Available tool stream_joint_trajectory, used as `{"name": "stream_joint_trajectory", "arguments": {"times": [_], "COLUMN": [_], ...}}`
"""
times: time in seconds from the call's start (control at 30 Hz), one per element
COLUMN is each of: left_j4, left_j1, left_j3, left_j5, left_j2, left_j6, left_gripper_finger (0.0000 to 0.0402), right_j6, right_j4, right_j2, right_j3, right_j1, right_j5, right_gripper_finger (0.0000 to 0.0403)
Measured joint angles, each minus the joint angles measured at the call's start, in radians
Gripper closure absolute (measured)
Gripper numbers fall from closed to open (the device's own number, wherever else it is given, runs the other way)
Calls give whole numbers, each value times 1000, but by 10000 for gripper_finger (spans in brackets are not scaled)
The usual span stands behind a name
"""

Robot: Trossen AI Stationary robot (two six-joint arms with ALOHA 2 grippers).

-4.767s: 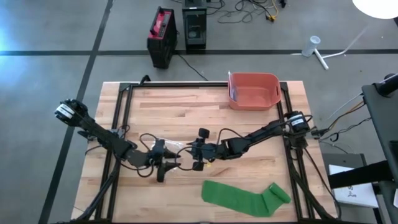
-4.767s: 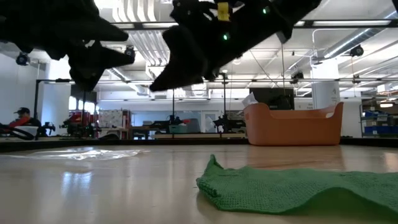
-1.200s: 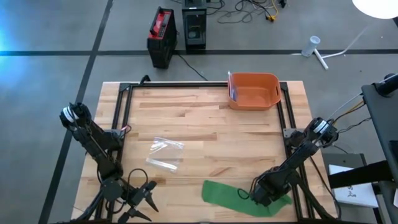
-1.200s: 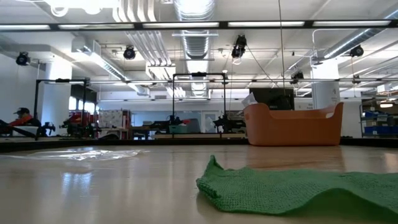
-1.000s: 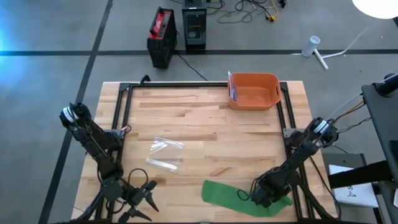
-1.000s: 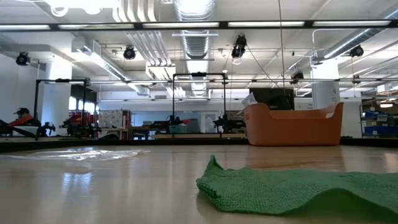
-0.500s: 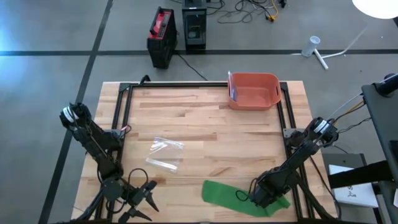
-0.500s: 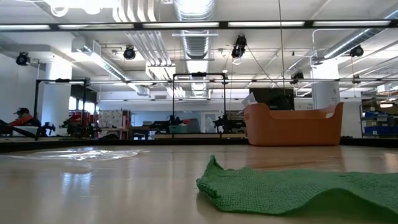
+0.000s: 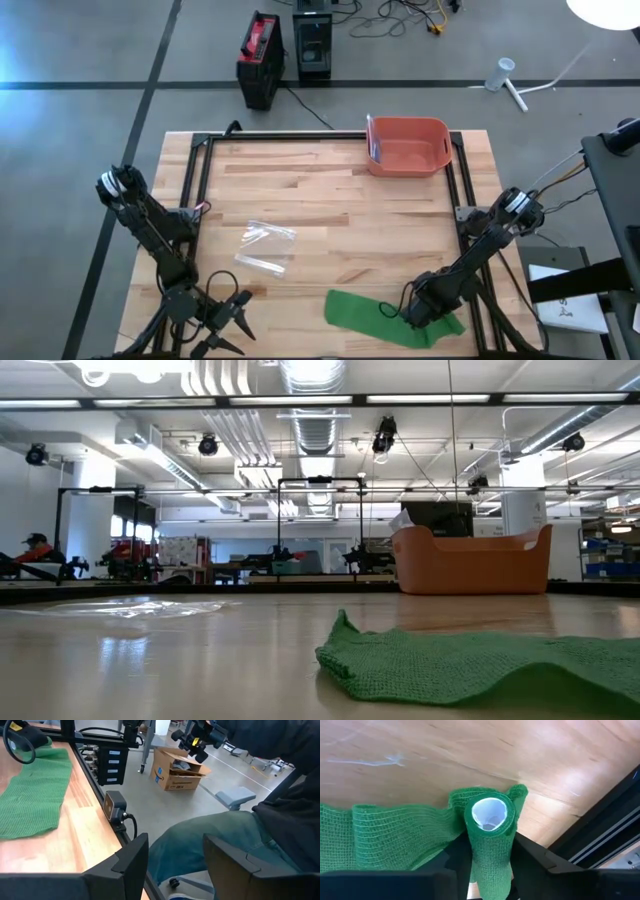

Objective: Roll bandage
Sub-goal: Roll the green bandage

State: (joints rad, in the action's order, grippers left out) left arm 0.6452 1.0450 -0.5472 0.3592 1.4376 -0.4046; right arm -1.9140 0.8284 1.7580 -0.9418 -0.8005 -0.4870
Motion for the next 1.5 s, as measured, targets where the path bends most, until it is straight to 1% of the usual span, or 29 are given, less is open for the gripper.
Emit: {"name": "stream_joint_trajectory", "arguments": {"times": [0.17,0.3,0.43,0.5,0.6,0.67,0.8,0.93,1.13,1.23,1.37,1.43,1.5], "left_j4": [-1,-1,-2,-2,-1,4,18,34,39,40,45,54,55], "left_j1": [-1,-1,-5,-8,-8,-9,-9,-8,-8,-8,-8,-8,-8], "left_j3": [0,0,0,0,0,0,0,0,0,0,0,0,0], "left_j5": [1,1,1,5,40,45,46,58,150,156,156,160,185], "left_j2": [0,0,0,0,0,0,0,0,0,0,0,0,0], "left_j6": [0,0,3,5,24,43,81,105,129,134,134,135,135], "left_gripper_finger": [223,223,223,223,223,223,223,223,223,223,223,223,223], "right_j6": [5,28,70,98,120,135,182,254,416,482,607,670,743], "right_j4": [4,33,197,289,398,446,444,438,363,357,359,357,355], "right_j2": [0,-10,-20,-21,-21,-21,-22,-5,78,139,232,294,363], "right_j3": [-9,-52,-161,-231,-332,-392,-479,-544,-668,-760,-916,-1012,-1118], "right_j1": [3,3,14,24,49,67,113,171,260,303,341,348,348], "right_j5": [3,34,47,90,194,257,360,386,382,382,396,433,469], "right_gripper_finger": [319,338,353,356,356,355,358,358,359,359,359,359,359]}}
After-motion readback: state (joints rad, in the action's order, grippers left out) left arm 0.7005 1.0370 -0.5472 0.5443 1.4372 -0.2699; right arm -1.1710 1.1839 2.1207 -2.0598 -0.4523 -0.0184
